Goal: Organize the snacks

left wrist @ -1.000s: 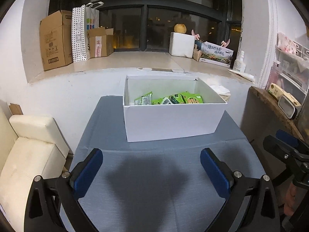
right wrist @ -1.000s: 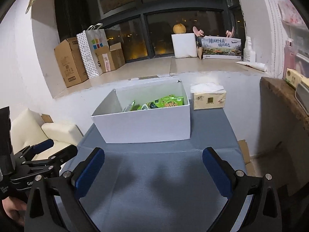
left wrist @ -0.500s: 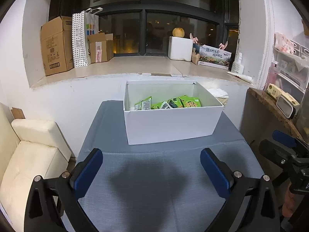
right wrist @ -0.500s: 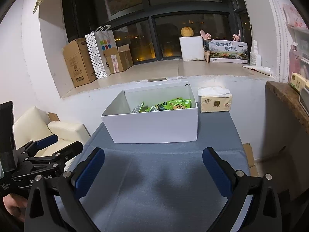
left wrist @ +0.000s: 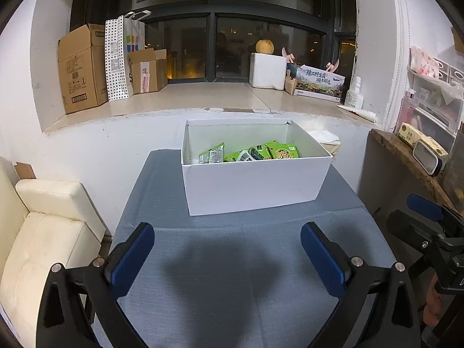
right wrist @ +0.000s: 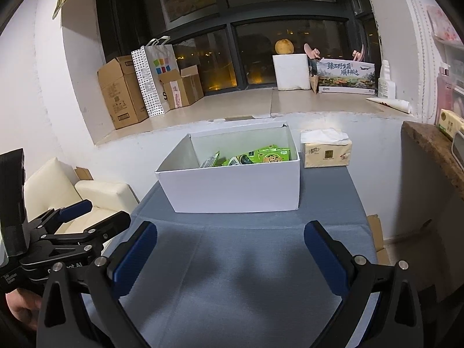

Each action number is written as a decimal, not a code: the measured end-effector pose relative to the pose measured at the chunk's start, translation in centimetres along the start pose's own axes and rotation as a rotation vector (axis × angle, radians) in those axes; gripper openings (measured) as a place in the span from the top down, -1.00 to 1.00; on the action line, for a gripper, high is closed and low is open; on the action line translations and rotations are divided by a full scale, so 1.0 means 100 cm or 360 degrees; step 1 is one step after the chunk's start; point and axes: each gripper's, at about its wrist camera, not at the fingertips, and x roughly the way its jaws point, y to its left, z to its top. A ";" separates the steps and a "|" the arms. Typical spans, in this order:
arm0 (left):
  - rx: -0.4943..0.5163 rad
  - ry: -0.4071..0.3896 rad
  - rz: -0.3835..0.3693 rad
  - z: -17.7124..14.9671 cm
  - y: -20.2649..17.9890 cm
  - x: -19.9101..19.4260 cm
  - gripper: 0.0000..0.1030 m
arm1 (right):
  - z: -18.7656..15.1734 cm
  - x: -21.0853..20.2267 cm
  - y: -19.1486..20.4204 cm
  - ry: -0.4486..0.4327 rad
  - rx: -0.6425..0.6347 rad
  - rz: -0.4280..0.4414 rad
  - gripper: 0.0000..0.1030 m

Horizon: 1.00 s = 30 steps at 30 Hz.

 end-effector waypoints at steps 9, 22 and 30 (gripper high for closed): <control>0.0007 0.0005 -0.0009 0.000 -0.004 -0.001 -1.00 | -0.002 -0.002 -0.003 0.0005 0.0012 -0.0014 -1.00; 0.0023 0.0003 -0.0019 0.001 -0.009 -0.002 -1.00 | -0.002 -0.007 -0.008 -0.0003 0.0034 -0.0003 -1.00; 0.0020 0.0004 -0.0017 0.000 -0.009 -0.003 -1.00 | -0.001 -0.007 -0.007 0.0000 0.0031 -0.0004 -1.00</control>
